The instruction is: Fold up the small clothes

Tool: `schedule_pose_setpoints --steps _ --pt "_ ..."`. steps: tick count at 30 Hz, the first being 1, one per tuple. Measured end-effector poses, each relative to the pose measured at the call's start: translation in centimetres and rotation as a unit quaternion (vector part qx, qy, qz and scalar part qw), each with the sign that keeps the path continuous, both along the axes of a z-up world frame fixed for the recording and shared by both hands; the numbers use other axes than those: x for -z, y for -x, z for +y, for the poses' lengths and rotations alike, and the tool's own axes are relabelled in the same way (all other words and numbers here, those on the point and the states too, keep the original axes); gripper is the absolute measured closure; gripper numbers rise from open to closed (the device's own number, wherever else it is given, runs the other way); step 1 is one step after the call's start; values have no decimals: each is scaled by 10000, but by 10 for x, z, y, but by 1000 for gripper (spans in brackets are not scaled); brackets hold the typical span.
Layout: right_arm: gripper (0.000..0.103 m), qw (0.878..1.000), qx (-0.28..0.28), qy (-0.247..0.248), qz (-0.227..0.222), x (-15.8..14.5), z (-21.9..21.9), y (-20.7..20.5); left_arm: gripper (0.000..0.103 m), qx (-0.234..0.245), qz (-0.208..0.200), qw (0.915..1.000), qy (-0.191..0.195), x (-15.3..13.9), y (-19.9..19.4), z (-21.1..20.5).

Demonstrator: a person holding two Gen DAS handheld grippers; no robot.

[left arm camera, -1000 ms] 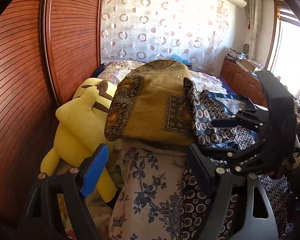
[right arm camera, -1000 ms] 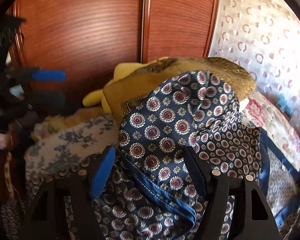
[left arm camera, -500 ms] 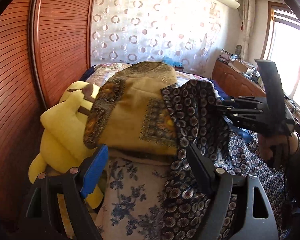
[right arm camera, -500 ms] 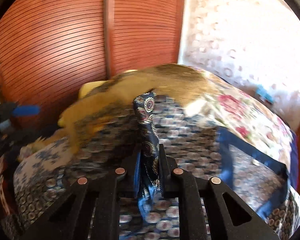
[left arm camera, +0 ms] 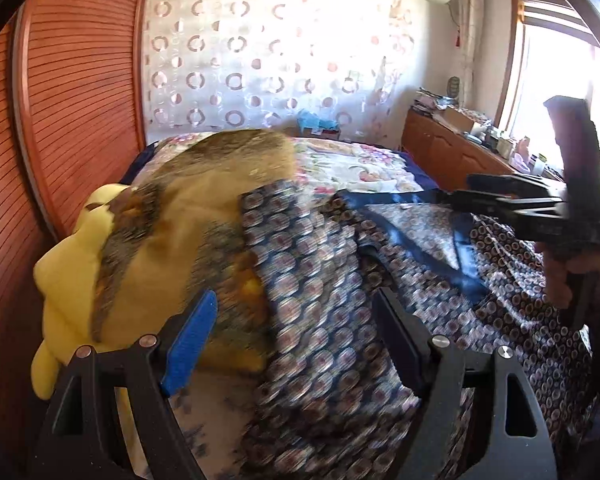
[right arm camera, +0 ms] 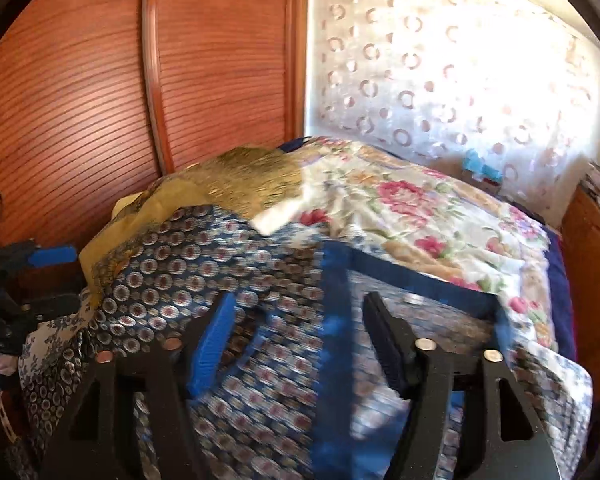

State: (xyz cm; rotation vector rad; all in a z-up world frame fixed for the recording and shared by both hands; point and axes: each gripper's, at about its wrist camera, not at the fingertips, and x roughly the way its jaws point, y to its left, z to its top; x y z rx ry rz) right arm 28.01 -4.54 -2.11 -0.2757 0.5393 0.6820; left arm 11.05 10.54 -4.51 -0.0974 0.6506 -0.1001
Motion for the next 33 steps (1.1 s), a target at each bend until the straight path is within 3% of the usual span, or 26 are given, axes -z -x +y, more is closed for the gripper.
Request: schedule_pose_setpoints --steps 10,15,20,26,33 --pt "28 9890 1453 30 -274 4 -131 18 22 692 -179 9973 -163 10 -56 -96" --pt "28 9752 2202 212 -20 31 -199 26 22 1386 -41 9901 -226 19 -77 -156" --pt "28 9598 2767 170 442 64 -246 23 22 2055 249 9770 -510 33 -82 -204" --pt "28 9477 3044 -33 959 100 -276 21 22 2481 741 9639 -620 45 -88 -232" --pt "44 9424 3027 -249 1398 116 -309 13 22 2646 1020 9545 -924 58 -90 -251"
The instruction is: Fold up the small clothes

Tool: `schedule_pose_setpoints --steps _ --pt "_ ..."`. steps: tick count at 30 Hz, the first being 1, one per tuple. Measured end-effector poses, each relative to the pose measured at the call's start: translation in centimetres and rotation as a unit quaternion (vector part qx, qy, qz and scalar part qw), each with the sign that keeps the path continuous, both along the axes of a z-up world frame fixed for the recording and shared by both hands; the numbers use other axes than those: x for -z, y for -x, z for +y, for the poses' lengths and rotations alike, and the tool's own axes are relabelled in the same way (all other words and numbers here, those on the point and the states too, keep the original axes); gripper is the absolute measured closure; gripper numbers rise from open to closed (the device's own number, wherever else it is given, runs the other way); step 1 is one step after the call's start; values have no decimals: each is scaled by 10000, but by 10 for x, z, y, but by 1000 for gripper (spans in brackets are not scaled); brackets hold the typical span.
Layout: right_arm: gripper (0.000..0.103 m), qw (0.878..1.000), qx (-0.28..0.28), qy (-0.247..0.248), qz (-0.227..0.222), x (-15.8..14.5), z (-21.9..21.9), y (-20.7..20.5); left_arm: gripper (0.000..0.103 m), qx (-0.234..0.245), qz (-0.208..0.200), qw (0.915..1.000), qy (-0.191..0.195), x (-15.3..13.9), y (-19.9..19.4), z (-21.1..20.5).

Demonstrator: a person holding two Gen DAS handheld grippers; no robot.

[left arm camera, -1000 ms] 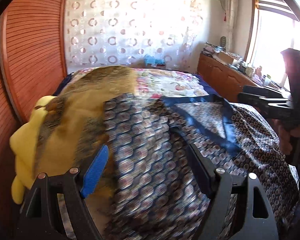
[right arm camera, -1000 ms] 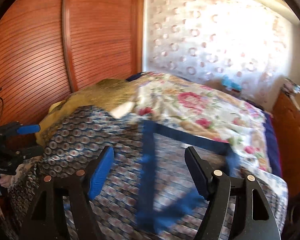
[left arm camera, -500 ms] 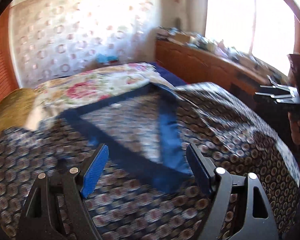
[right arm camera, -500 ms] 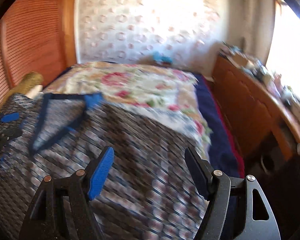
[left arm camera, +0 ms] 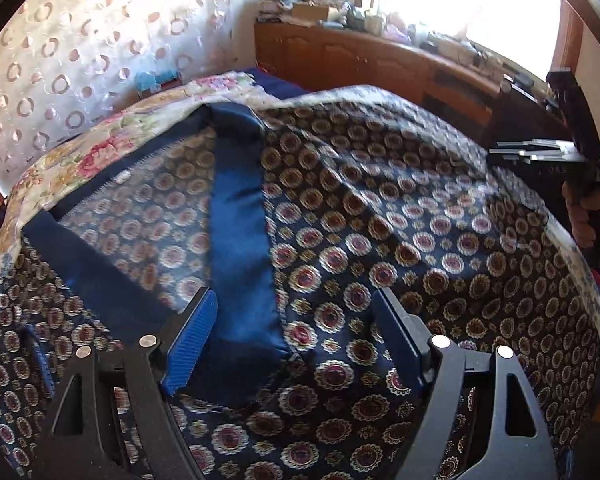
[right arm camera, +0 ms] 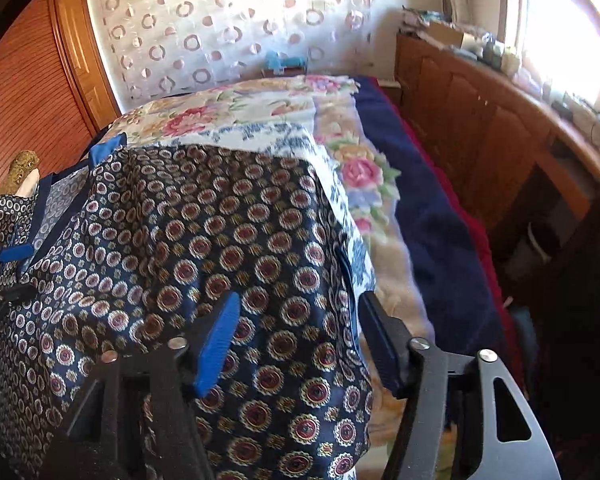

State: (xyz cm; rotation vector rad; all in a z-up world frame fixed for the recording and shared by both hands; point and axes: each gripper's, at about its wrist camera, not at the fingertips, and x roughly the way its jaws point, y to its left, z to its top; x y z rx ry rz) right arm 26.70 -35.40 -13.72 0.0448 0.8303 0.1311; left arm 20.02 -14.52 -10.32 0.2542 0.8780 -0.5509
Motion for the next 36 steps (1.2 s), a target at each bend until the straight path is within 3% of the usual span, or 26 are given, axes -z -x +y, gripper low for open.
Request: schedule_pose_setpoints --steps 3,9,16,24,26,32,36 --pt "59 9999 16 -113 60 2 -11 -7 19 82 -40 10000 -37 1 2 -6" --pt "70 9996 -50 -276 95 -9 -33 2 11 243 -12 9997 -94 1 7 -10" --pt "98 9998 -70 -168 13 -9 -26 1 9 197 2 9998 -97 3 5 -11" --pt "101 9991 -73 255 -344 -24 -12 11 8 92 13 9999 -79 3 6 -12" --pt "101 9981 -124 330 -501 -35 -5 14 0 96 64 9999 -106 5 5 -14" --pt "101 9935 -602 418 -869 -63 36 20 0 143 47 9999 -81 3 4 -13" --pt "101 9898 -1016 391 -917 -62 72 17 0 -22 -205 9996 208 -10 2 -1"
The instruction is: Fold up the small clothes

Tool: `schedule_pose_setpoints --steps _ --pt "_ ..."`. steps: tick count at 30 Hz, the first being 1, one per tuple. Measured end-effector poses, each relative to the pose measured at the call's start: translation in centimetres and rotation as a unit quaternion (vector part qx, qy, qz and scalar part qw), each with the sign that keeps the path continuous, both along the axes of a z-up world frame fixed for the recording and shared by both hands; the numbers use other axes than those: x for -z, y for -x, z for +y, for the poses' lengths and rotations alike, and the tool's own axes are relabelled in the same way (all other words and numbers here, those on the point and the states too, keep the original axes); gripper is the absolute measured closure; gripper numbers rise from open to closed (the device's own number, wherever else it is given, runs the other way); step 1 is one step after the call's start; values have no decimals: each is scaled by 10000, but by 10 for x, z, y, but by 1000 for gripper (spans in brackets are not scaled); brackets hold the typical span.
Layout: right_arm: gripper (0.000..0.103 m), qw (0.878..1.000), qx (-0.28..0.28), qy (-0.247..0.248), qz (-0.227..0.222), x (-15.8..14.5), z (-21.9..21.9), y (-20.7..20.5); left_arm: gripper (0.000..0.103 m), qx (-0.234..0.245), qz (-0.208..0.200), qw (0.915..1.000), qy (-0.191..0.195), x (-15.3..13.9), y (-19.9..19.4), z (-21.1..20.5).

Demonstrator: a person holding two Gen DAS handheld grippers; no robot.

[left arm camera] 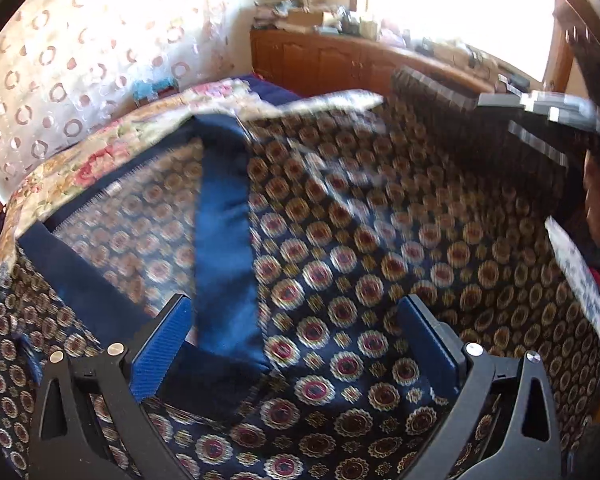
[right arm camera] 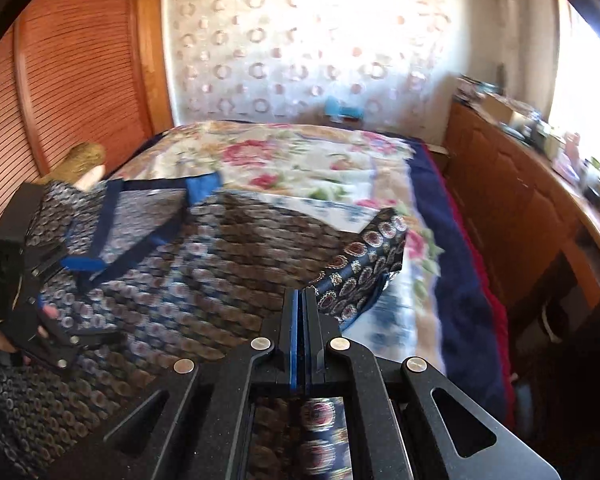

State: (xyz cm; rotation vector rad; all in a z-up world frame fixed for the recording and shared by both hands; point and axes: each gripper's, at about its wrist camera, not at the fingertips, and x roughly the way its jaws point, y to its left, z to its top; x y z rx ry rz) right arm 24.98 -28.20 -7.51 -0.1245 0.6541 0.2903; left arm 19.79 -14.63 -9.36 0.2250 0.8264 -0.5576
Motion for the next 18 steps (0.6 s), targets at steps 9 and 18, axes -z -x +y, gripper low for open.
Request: schedule_pose_setpoints --steps 9,18 --pt "98 9982 -382 -263 390 29 31 -16 0 -457 -964 9917 720 -46 0 27" --pt "58 9994 195 -283 96 17 4 -45 0 -581 -1418 9852 766 -58 3 37"
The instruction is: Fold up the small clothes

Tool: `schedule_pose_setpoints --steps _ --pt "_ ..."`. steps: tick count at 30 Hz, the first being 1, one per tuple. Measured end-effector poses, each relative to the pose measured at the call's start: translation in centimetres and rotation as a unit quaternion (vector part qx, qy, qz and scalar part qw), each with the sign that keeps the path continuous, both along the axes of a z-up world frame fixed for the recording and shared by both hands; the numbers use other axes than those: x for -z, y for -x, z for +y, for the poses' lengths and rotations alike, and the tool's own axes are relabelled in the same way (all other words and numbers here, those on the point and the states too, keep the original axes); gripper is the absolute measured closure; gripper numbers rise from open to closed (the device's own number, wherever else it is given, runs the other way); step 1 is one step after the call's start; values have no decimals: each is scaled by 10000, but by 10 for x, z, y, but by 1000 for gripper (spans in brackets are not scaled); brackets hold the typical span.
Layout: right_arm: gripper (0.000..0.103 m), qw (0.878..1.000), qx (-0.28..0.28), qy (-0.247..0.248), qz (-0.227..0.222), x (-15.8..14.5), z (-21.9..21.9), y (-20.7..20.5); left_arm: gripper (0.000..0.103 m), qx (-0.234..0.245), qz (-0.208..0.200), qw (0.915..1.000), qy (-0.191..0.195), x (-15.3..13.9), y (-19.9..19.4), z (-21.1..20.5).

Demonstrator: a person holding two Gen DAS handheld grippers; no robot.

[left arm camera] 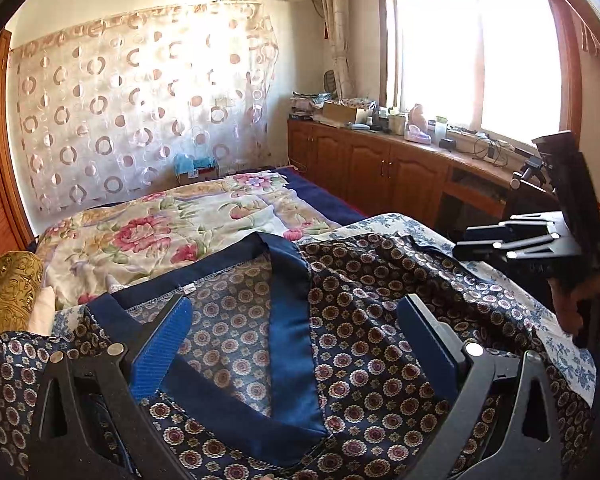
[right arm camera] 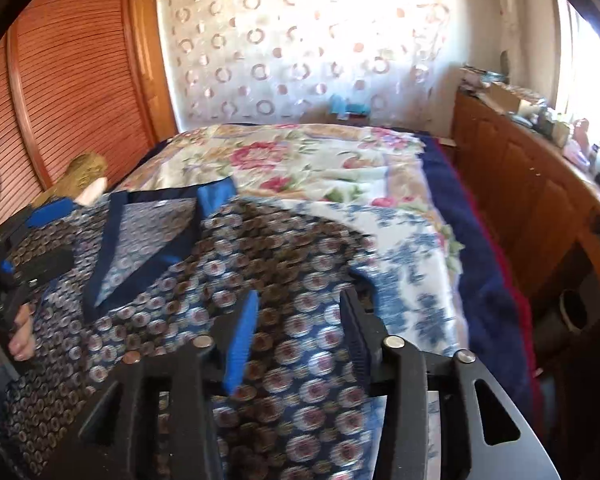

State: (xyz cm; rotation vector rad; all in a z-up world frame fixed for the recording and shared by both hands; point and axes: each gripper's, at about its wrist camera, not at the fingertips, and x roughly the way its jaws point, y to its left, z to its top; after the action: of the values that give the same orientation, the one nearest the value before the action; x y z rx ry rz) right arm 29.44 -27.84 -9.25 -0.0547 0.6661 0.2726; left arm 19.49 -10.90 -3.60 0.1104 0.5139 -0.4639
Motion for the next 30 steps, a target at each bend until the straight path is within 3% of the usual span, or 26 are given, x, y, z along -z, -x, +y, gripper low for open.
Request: schedule_pose_setpoints --steps 5,11,13,16,21,27,29,30 --pt "58 9985 385 191 349 19 -11 -25 0 115 272 9996 -51 5 -1 -1" --pt "60 9952 350 48 909 42 -9 -54 0 225 546 9983 24 9 -1 0" --pt "83 9954 287 42 918 44 -7 -60 0 211 557 9982 79 10 1 4" --pt "98 9968 177 111 775 35 -4 -61 0 174 541 9983 84 9 1 7" --pt "99 9983 -165 53 559 16 12 -53 0 45 507 9986 124 7 1 11" --pt "99 9958 -787 -94 450 7 48 -49 0 -329 183 9991 173 2 0 21" --pt "87 9941 -987 -125 428 4 58 -47 0 -449 31 9989 158 -2 1 25" --pt "73 9941 -1010 -69 390 4 61 -47 0 -499 -26 9987 117 -4 2 27"
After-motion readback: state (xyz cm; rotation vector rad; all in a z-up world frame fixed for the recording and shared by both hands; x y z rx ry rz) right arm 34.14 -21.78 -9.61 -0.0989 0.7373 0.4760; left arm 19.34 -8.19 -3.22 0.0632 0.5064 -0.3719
